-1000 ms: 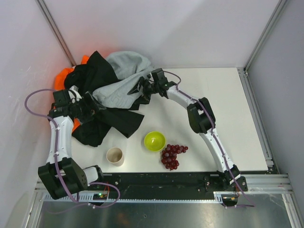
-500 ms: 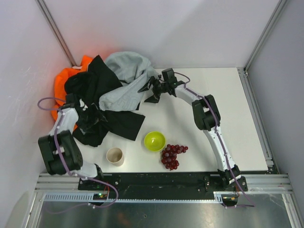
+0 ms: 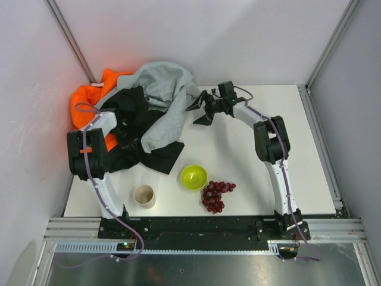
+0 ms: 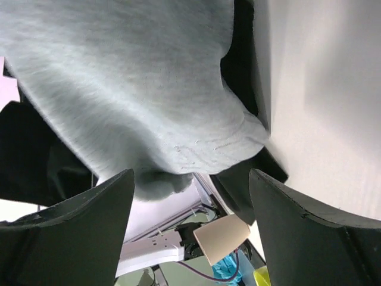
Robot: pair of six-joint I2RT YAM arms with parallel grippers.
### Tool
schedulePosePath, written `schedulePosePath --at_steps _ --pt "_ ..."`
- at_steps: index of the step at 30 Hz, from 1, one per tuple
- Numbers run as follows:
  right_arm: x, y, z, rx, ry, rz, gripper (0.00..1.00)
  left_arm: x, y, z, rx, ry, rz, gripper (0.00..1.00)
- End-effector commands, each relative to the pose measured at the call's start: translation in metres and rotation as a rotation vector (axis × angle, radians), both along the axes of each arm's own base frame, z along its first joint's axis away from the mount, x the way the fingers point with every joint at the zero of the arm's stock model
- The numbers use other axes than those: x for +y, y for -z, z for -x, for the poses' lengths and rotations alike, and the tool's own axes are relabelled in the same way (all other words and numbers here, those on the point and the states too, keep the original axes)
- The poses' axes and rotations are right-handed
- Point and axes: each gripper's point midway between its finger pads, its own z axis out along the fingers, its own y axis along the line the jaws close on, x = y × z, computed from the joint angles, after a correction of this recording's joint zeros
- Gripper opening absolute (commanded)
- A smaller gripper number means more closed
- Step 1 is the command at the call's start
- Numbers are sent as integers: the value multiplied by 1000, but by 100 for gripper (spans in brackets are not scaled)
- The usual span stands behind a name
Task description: Pick out a specific cloth from the pile
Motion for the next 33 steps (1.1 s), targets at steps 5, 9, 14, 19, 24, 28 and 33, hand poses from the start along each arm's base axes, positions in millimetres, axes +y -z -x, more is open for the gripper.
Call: schedulePosePath --at_steps 5,9,14,19,24,28,33 --pt "-50 -48 4 -106 -1 11 84 -66 -93 -131 -424 180 103 1" --pt "-66 -50 4 -129 6 44 84 -112 -174 -174 -642 268 162 1" --pt "-80 -51 4 -146 15 87 85 -127 -270 -207 -882 258 191 1" --pt "-81 -48 8 -150 5 109 85 -117 -353 -231 -1109 179 140 1" --pt "-67 -42 17 -142 -31 113 85 -90 -398 -248 -1268 51 21 1" --pt "-60 -40 25 -156 -58 137 85 -64 -405 -259 -1315 -29 -106 1" --pt "-50 -46 30 -229 -102 202 85 -51 -374 -271 -1255 -51 -168 1"
